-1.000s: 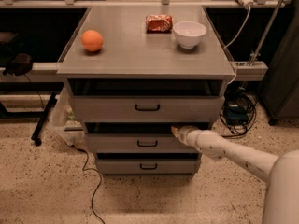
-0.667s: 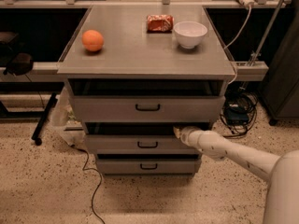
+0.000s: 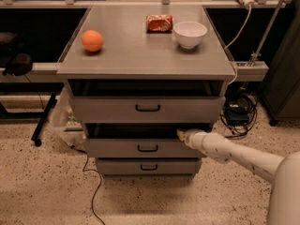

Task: Open middle drawer

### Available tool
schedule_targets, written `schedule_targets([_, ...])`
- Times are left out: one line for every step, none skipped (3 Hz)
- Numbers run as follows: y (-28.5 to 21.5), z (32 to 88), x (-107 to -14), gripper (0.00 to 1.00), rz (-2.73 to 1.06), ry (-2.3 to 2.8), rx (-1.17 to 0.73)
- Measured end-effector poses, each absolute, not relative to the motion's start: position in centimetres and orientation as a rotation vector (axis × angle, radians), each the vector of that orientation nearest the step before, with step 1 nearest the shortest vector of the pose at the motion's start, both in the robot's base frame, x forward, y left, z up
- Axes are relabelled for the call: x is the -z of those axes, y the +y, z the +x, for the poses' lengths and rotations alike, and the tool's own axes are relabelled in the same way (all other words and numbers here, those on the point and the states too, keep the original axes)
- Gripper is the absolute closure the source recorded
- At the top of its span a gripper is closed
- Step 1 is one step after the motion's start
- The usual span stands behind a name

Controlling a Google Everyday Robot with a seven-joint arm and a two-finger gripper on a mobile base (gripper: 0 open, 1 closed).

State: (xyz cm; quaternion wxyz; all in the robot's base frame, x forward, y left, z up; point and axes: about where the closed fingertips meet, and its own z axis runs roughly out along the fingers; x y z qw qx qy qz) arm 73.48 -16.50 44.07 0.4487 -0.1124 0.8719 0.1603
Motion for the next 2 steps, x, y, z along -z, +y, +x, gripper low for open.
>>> schedule_targets([-18.06,71.18,-43.79,1.0,-0.31,2.202,-0.381])
schedule_targets([-18.1,71.11,-44.17,1.0,-0.311,2.203,-0.381])
